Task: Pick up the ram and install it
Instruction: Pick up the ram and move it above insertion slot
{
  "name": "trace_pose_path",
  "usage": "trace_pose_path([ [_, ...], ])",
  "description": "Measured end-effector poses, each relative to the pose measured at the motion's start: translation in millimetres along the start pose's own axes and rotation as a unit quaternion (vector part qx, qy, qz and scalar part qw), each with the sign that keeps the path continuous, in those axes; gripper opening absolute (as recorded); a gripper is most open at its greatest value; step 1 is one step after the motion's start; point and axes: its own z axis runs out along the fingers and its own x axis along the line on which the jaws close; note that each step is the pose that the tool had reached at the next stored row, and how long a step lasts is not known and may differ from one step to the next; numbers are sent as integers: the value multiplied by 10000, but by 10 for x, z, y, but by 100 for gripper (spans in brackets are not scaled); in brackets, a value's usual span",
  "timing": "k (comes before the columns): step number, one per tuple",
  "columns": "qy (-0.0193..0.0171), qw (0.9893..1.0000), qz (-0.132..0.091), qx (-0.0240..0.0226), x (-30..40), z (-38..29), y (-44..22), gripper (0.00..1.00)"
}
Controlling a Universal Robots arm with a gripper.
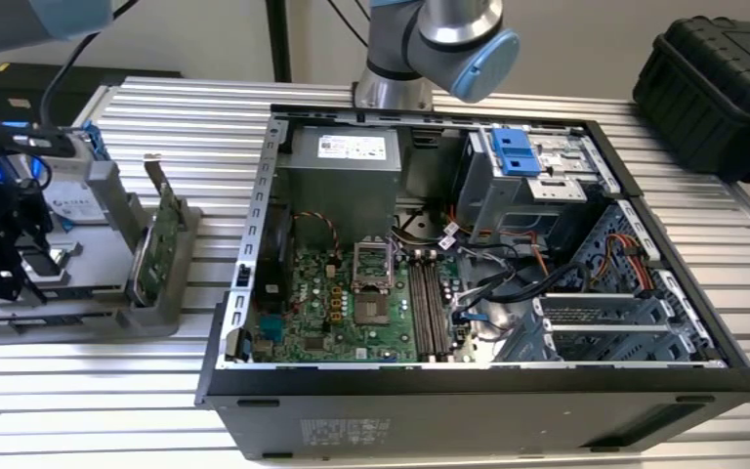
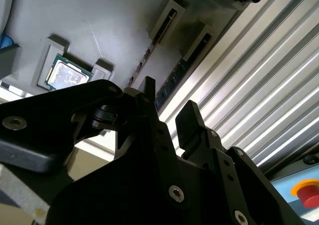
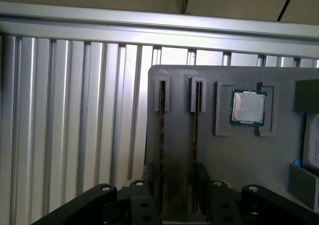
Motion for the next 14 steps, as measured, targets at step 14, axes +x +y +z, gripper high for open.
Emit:
trace_pose_path([
  [14, 0, 10000, 0, 0, 1, 31, -1, 100],
])
